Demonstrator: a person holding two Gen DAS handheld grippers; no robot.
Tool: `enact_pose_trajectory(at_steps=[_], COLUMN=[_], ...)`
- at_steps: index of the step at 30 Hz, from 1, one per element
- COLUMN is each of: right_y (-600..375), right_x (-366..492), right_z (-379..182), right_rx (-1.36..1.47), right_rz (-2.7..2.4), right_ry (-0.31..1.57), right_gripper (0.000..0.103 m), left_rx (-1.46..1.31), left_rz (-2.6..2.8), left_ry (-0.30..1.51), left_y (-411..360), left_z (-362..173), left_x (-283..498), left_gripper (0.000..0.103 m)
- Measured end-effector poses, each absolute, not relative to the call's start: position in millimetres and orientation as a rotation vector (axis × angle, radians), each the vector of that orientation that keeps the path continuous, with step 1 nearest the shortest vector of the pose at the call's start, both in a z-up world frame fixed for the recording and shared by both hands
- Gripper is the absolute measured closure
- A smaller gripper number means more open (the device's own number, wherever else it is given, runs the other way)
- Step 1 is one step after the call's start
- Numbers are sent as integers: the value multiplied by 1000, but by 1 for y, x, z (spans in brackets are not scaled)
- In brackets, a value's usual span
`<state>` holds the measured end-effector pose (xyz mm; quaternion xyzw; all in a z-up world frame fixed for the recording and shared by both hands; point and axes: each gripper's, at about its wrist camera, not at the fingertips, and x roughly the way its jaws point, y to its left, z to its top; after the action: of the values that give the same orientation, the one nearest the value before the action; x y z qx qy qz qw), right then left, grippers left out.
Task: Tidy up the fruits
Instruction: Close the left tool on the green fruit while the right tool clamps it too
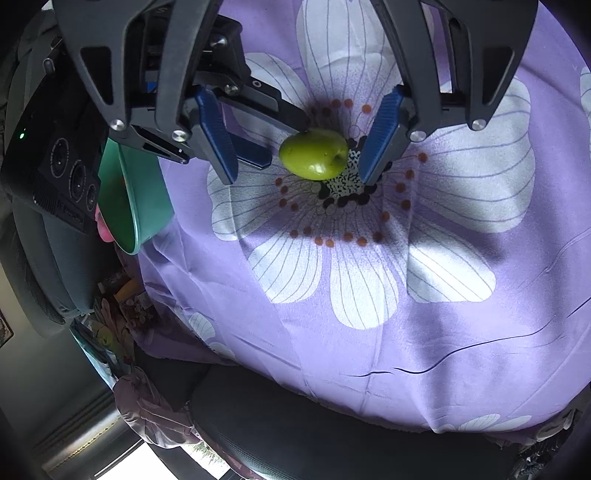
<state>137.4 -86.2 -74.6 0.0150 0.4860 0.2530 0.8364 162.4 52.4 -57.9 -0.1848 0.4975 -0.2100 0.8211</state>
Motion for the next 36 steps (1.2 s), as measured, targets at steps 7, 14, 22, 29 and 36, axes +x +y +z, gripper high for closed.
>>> enact_pose_trajectory(at_steps=[7,14,22,29,36], right_y=[-81,-73,-74,-87,-100], right_x=[142,146,142,121,94], right_z=[-78,-81,-79,-59,-37], right_rx=[37,32,30,43,51], right_rz=[564,595,594,581,558], right_ry=[1032,1028,1010,948,889], right_gripper=[60,62,63,64,64], left_rx=[-409,-403,-374,-318,-249], left_rz=[-436,-434,-445,-475,-515], left_ry=[1068,1081,1060,986,918], left_y=[58,58,54,37,13], left_z=[-63,-70,-62,-39,-17], left_x=[165,166,158,136,109], left_gripper=[58,64,64,64,64])
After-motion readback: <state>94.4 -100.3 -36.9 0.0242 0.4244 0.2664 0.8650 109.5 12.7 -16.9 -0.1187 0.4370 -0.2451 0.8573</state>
